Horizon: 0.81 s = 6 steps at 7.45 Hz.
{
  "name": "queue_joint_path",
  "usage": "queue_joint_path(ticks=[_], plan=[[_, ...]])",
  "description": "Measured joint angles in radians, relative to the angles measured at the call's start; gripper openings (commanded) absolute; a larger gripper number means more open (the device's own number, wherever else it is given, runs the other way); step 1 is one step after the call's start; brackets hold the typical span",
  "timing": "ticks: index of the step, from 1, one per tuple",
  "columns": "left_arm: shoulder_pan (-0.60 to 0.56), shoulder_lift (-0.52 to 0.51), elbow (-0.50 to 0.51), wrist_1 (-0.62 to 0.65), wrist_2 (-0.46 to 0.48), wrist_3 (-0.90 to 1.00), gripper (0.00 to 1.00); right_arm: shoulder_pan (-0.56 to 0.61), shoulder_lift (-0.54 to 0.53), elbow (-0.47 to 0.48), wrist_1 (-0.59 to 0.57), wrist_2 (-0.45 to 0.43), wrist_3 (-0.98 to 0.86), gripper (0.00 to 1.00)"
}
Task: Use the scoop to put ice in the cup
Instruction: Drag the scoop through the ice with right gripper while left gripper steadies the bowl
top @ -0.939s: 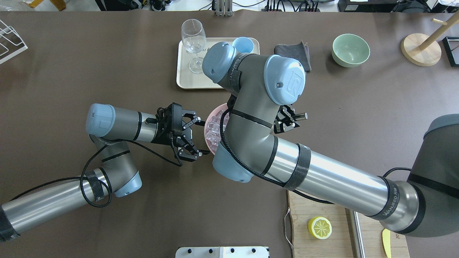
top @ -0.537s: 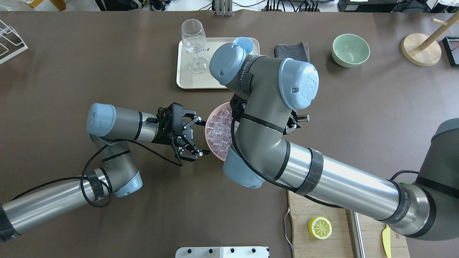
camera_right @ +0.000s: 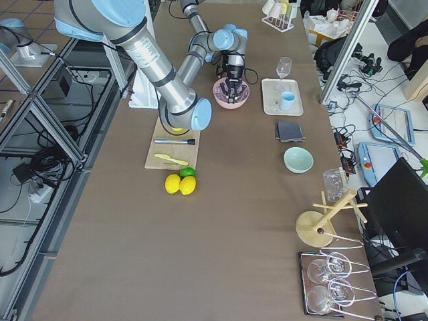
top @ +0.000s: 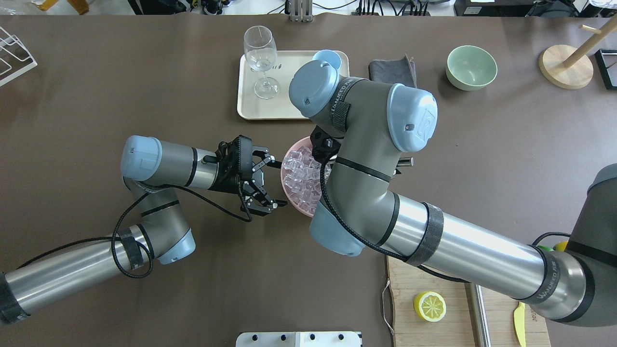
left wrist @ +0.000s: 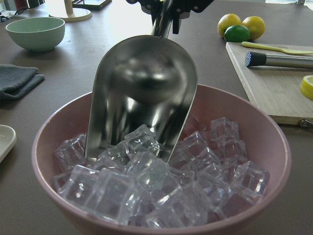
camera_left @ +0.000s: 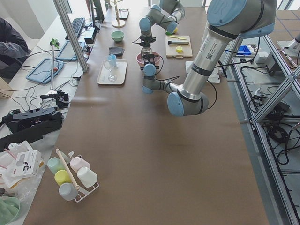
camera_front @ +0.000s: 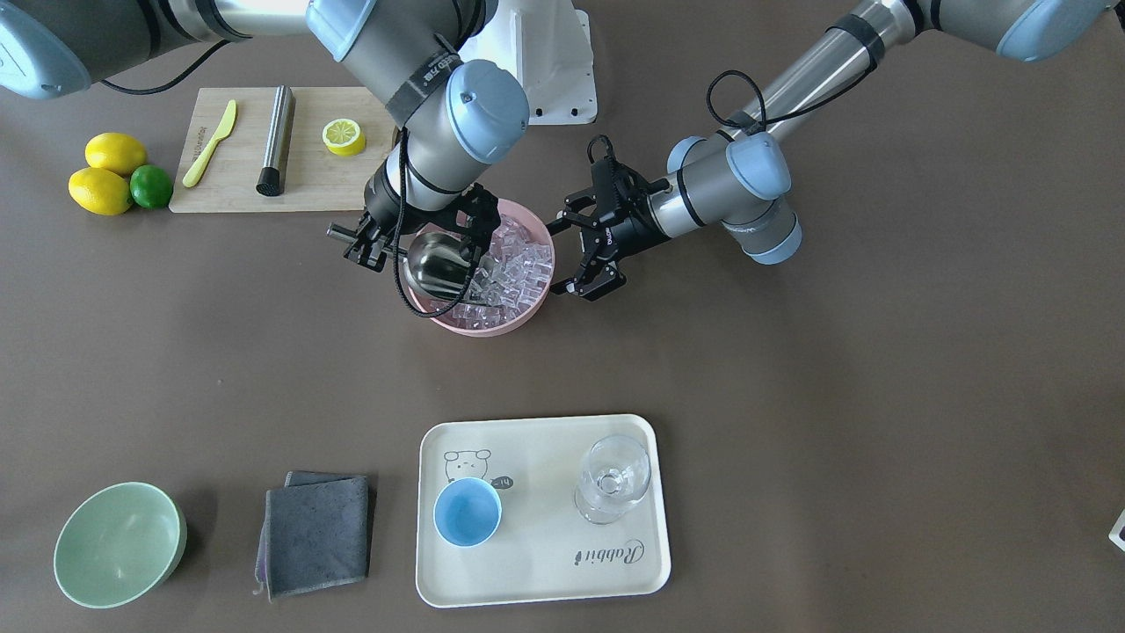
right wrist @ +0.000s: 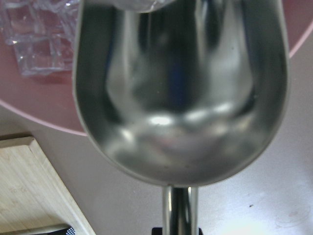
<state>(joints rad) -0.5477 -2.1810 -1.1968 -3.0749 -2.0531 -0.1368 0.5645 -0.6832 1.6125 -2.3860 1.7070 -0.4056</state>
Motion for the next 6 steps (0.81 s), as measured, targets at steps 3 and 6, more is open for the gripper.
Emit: queue_joint_path(ticks=[3,6], plan=[[0.000,-0.005,-0.004,0.010,0.001,0.000,0.99,0.000,-0.010,0.008,0.034,0.014,0.049,0.00],[0.000,-0.005,-0.008,0.021,-0.001,0.000,0.99,0.000,-0.031,0.044,0.053,0.021,0.068,0.00]])
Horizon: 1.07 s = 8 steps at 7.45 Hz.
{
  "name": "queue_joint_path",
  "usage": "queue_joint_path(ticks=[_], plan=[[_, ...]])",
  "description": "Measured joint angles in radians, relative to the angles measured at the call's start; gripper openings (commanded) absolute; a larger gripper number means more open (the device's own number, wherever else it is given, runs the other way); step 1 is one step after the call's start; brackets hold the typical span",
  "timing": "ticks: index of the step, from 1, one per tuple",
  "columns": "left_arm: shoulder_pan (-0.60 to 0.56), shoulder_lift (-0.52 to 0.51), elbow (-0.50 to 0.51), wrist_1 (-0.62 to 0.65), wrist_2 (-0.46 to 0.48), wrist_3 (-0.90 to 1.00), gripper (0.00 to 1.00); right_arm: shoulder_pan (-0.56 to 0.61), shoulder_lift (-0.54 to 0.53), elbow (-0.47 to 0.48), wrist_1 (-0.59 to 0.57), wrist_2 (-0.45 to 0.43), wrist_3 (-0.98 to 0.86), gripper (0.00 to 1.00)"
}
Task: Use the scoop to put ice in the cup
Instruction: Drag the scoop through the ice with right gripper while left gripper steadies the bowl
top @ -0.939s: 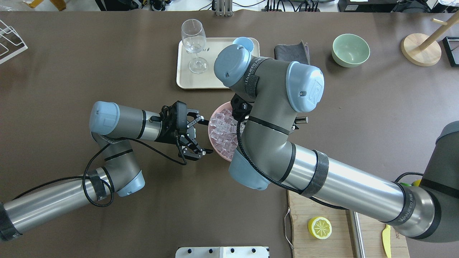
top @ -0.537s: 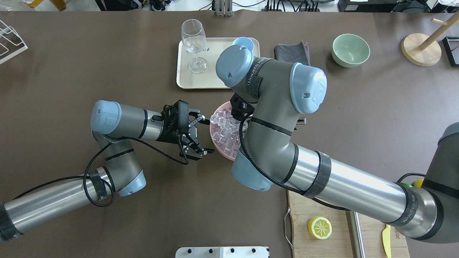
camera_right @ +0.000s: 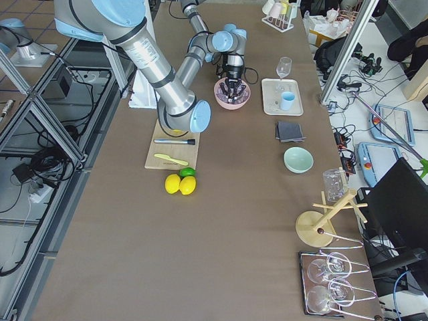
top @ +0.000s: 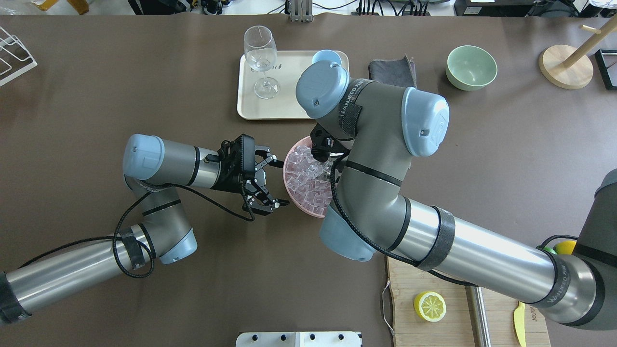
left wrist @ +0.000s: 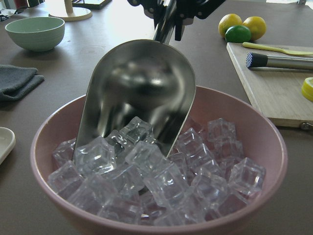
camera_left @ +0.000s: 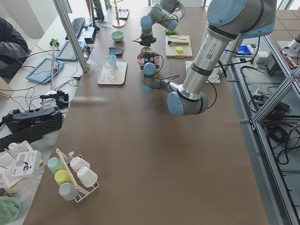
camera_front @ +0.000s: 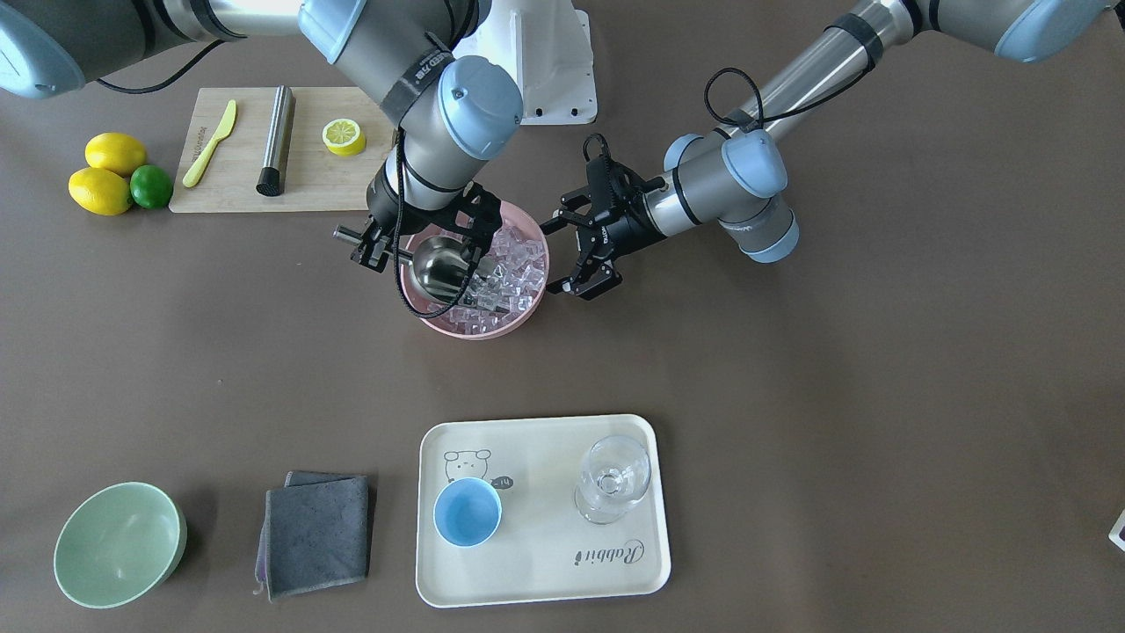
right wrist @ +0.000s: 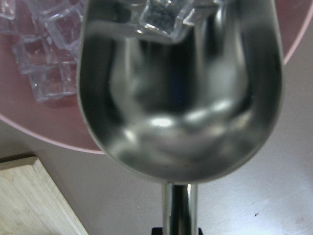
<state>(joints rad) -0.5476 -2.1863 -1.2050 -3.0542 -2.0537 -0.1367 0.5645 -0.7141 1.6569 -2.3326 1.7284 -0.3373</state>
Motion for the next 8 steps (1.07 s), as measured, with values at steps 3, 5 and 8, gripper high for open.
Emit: queue_joint_path(ticks=[3,5,8], plan=[[0.000,0.000,-0.001,0.004,0.000,0.000,0.99,0.001,-0.028,0.057,0.001,0.002,0.028,0.00],[0.000,-0.003,-0.005,0.015,0.000,0.000,0.99,0.001,-0.050,0.078,0.038,0.009,0.048,0.00],[0.001,-0.005,-0.010,0.029,0.000,0.000,0.99,0.002,-0.112,0.120,0.141,0.019,0.100,0.00]])
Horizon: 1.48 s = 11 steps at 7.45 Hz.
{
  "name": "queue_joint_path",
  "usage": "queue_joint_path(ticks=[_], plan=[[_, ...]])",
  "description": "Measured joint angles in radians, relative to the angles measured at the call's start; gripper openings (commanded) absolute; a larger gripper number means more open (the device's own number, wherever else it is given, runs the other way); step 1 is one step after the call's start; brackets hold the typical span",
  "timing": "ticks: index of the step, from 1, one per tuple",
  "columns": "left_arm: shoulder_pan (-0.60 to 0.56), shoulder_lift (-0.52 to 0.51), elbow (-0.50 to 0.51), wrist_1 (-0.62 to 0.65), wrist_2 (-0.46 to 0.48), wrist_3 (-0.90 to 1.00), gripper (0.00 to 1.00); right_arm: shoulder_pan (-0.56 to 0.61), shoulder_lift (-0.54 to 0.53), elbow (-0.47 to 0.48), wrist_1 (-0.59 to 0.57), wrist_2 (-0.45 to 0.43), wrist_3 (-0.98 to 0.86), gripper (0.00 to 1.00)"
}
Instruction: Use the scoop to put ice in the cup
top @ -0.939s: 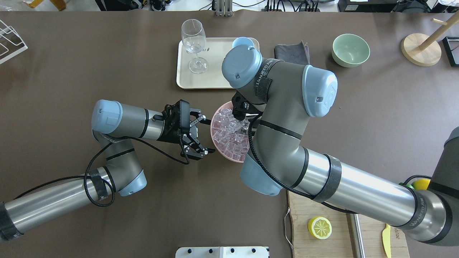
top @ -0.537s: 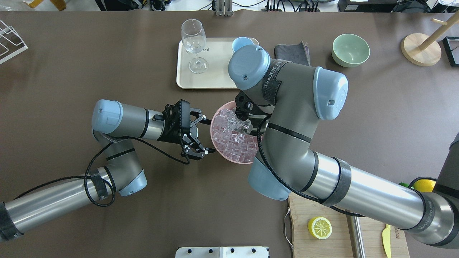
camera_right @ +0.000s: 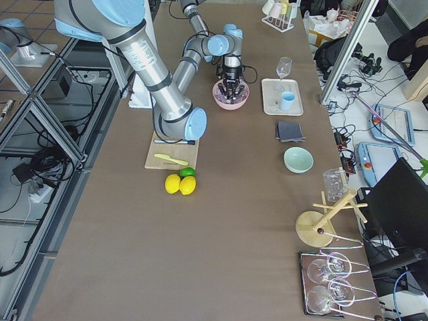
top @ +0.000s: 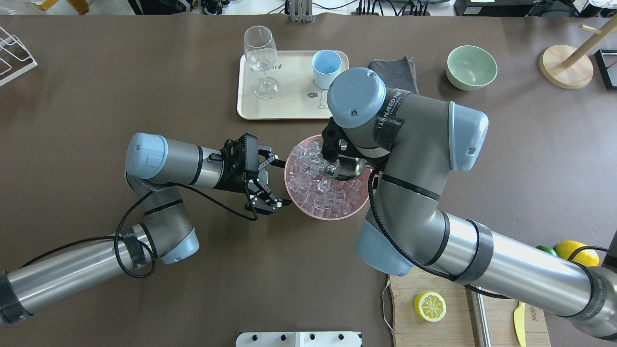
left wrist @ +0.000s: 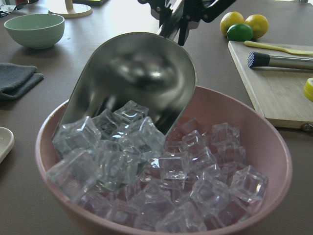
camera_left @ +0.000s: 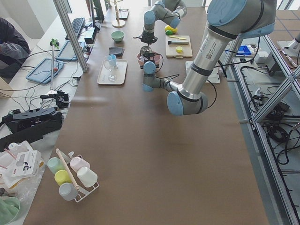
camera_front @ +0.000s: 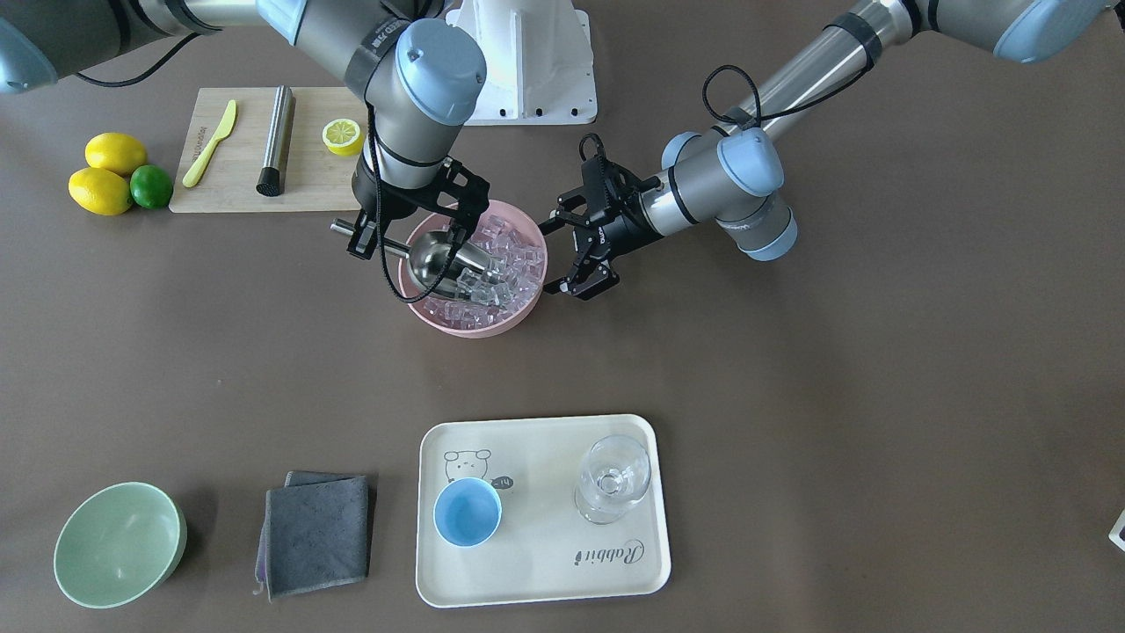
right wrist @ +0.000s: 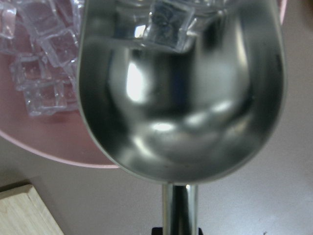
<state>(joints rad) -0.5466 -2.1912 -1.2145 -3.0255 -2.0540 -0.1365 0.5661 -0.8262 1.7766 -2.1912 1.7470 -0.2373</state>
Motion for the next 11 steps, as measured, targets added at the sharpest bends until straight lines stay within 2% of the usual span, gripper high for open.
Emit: queue_joint_path(ticks=[2,6,11], plan=[[-0.001,0.000,-0.005,0.010,0.000,0.002,0.99,0.000,-0.038,0.030,0.061,0.005,0.034,0.00],[0.000,0.001,-0.010,0.020,-0.001,0.005,0.99,-0.001,-0.152,0.174,0.174,0.007,0.128,0.00],[-0.002,0.041,-0.046,0.052,0.000,0.010,0.99,0.008,-0.285,0.259,0.514,-0.013,0.307,0.00]])
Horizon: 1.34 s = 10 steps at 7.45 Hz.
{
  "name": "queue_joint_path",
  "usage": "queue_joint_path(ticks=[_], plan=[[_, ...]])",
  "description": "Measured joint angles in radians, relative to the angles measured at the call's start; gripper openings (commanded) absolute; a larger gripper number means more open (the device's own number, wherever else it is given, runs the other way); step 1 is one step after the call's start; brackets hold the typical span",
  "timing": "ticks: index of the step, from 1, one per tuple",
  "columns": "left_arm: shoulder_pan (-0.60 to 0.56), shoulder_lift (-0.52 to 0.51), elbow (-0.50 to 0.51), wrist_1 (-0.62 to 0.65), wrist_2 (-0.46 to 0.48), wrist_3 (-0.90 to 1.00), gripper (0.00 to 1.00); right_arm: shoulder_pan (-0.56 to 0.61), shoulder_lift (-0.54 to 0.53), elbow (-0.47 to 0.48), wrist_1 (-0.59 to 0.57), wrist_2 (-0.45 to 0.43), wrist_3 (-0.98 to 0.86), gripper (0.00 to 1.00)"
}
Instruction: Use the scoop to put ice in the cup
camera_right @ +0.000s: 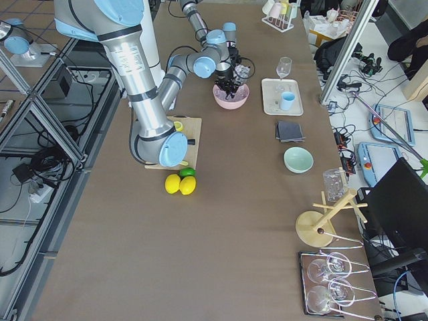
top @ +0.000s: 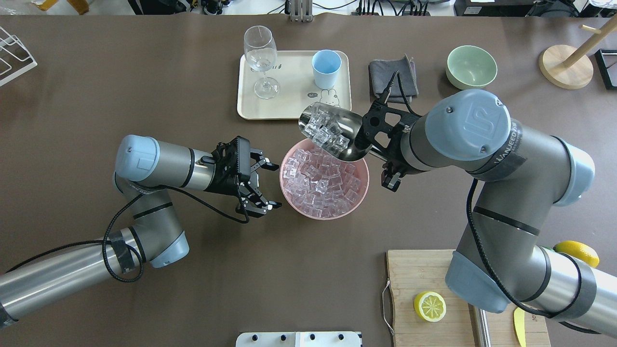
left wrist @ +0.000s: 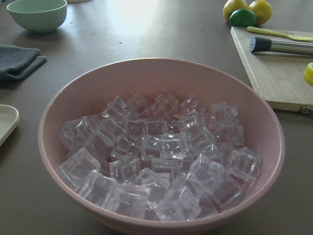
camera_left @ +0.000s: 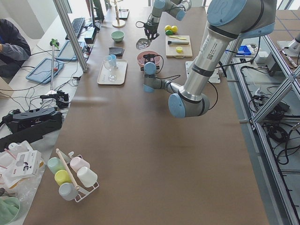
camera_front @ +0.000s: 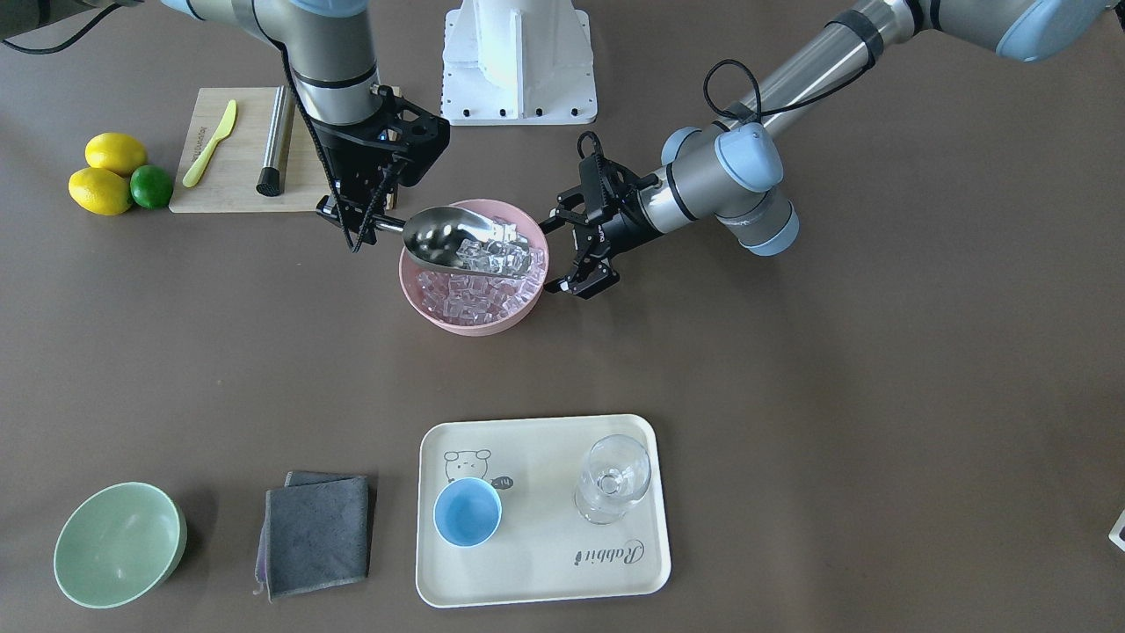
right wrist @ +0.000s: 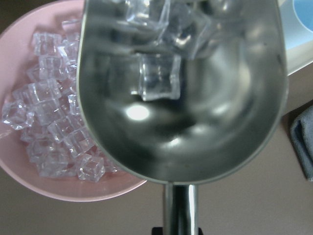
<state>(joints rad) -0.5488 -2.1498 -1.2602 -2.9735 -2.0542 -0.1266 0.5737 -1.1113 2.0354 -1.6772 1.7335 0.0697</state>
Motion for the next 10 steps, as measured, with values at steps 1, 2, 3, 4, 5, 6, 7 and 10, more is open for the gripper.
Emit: queue_joint_path(ticks=[1,2,3,4,5,6,7,10], plan=[[0.000,0.029,-0.017,-0.001,0.001,0.001,0.99,0.025,-0.044,-0.007,0.101,0.007,0.036,0.00],[-0.001,0.047,-0.037,0.002,0.001,0.002,0.99,0.057,-0.063,-0.032,0.181,0.033,0.089,0.00],[-0.008,0.061,-0.061,0.019,0.000,0.001,0.99,0.079,-0.060,-0.066,0.237,0.056,0.157,0.00],[-0.022,0.094,-0.125,0.085,0.000,0.001,0.99,0.090,-0.035,-0.103,0.266,0.076,0.231,0.00],[-0.036,0.147,-0.237,0.212,-0.001,0.001,0.99,0.098,-0.004,-0.143,0.275,0.102,0.292,0.00],[-0.056,0.197,-0.353,0.365,-0.004,0.001,0.99,0.123,0.030,-0.194,0.274,0.158,0.345,0.00],[-0.090,0.231,-0.439,0.514,-0.030,0.001,0.99,0.167,0.073,-0.256,0.250,0.252,0.385,0.00],[-0.296,0.247,-0.511,0.951,-0.151,-0.008,0.99,0.304,0.219,-0.373,-0.121,0.498,0.309,0.00]])
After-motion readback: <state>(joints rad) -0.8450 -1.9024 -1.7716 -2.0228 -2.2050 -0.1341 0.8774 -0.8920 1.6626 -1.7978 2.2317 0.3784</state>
